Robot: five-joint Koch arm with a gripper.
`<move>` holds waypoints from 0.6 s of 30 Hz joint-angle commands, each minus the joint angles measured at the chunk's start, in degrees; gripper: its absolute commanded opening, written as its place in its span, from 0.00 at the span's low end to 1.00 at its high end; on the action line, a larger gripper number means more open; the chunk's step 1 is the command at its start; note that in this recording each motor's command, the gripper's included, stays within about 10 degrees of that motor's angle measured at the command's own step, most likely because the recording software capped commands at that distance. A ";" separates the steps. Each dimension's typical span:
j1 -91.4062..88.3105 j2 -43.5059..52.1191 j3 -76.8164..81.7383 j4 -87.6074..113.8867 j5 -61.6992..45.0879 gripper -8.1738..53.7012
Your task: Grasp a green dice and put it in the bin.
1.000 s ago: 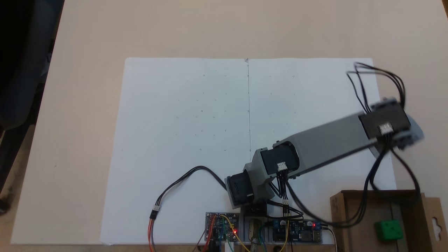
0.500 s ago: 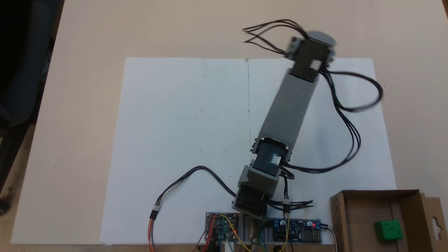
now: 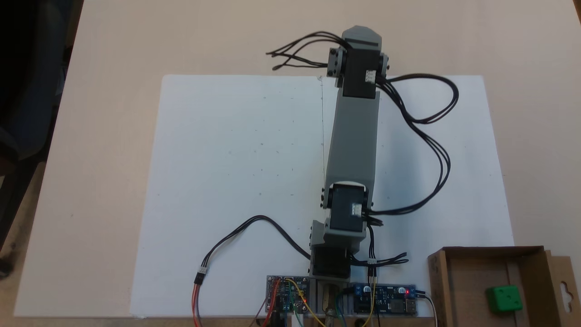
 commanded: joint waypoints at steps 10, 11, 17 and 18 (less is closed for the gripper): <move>0.00 13.71 27.95 -30.21 2.20 0.83; -0.18 14.59 30.06 -32.41 2.20 0.83; -2.02 19.16 41.04 -45.51 2.11 0.83; -2.46 20.21 42.98 -47.44 2.11 0.83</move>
